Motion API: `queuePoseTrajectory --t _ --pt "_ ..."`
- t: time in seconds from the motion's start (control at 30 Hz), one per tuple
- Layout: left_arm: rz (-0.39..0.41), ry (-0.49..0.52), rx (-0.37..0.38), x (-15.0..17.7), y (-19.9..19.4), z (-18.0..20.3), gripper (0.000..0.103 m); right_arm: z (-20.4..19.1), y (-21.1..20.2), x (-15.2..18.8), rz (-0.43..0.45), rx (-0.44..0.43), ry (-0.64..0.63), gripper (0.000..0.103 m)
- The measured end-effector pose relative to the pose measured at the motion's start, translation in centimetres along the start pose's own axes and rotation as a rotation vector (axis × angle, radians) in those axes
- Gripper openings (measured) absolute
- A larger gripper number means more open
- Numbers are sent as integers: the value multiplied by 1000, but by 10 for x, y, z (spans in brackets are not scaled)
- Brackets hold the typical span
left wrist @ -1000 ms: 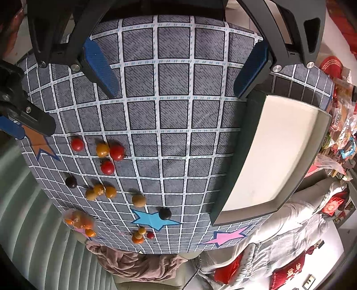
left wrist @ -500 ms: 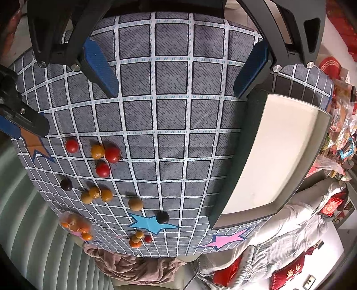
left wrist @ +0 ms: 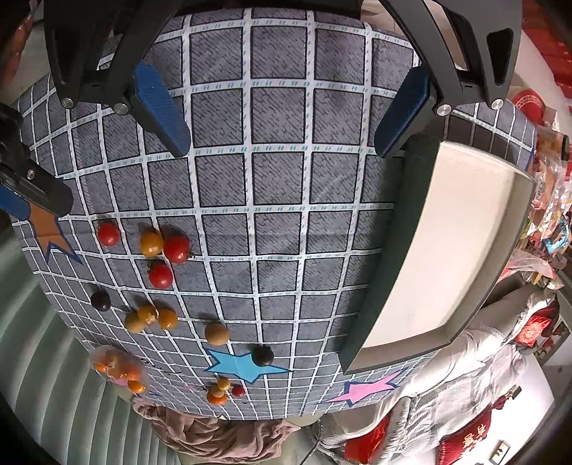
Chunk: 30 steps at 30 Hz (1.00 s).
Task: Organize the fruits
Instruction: 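Move both tools toward the brown fruit and dark plum on the cloth, then grasp the brown fruit with the left tool while the right tool grasps the dark plum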
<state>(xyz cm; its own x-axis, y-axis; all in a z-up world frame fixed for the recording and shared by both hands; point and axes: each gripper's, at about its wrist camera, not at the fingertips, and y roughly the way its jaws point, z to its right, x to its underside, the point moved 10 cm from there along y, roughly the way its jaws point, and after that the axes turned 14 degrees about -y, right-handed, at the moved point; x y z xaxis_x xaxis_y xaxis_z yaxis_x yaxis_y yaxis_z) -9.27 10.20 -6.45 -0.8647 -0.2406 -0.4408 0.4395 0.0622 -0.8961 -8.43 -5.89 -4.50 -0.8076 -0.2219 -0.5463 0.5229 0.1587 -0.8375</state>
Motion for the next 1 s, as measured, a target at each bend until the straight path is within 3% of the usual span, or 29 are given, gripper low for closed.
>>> queuePoseTrajectory --t 0.27,0.57,0.77,0.87,1.0 --pt "-2 24 15 -15 15 15 103 32 8 -2 -17 29 46 103" --pt "-3 10 98 -36 27 26 103 52 27 -14 -32 48 61 103" --pt "48 -42 111 -78 31 31 103 60 44 -34 -28 65 47 103" --pt "29 -35 98 -96 46 41 103 64 53 -39 -36 75 44 103" --pt "65 18 107 -115 54 62 103 69 65 -44 -42 80 43 103"
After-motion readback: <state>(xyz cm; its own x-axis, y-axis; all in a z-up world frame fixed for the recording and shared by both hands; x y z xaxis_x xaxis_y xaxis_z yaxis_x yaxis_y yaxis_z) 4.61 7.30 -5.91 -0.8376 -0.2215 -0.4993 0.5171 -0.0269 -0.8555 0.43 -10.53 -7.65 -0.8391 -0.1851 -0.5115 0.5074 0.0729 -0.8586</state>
